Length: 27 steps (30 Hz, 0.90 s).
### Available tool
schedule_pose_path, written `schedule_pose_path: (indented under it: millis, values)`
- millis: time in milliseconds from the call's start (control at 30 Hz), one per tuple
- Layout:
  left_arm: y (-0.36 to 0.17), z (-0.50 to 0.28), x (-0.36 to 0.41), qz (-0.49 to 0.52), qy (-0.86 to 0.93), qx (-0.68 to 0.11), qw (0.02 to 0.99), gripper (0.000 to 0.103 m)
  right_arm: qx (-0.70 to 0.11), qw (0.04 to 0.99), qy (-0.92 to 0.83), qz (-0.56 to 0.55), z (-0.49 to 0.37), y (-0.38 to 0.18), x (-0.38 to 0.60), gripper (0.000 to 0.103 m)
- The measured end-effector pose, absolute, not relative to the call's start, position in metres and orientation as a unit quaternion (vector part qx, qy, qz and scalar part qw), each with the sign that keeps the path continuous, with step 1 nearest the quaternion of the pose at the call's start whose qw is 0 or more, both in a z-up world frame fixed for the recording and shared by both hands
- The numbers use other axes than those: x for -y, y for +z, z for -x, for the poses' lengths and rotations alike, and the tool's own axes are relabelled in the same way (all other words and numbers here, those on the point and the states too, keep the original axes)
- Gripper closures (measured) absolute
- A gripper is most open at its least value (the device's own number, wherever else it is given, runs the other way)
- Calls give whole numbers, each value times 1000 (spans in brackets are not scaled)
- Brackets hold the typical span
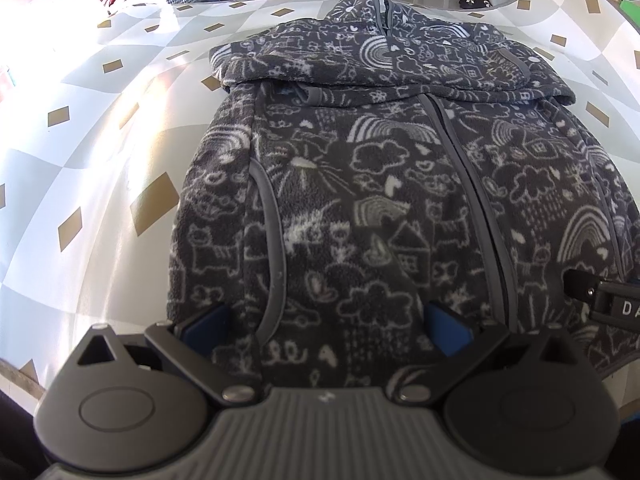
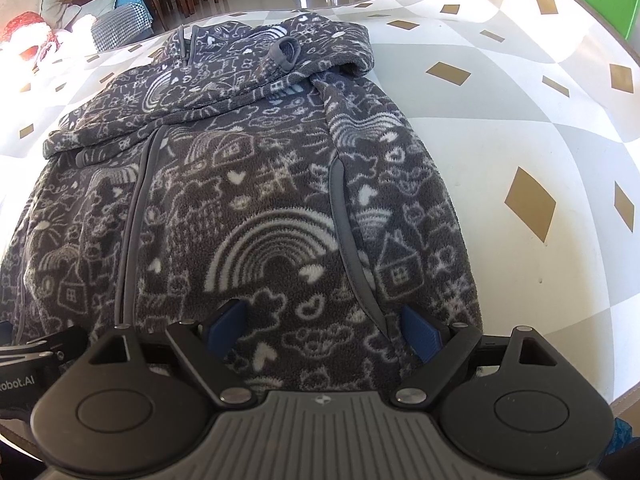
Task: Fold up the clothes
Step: 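Move both open grippers along the jacket front toward the hem, then lower both grippers to the hem edge of the jacket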
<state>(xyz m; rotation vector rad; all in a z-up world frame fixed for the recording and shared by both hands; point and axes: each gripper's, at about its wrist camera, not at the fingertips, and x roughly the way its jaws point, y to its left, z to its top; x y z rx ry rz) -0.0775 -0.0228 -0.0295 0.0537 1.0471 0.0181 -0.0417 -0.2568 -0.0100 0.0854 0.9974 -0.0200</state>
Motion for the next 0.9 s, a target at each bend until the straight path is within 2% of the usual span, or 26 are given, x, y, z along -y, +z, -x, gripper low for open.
schedule_pose_path:
  millis: [400,667,900]
  values:
    - [-20,79,22,-19,12,-494,869,0,-483,875,-5,-37,39,-7,258,18]
    - [-6,84,-1,4,29,-479,877,0,-461,884,-30,-77,44,12,273,21]
    - [-10,88,-29,40,51,-500,863,0,-467,876,-46,-110,51,17,285,21]
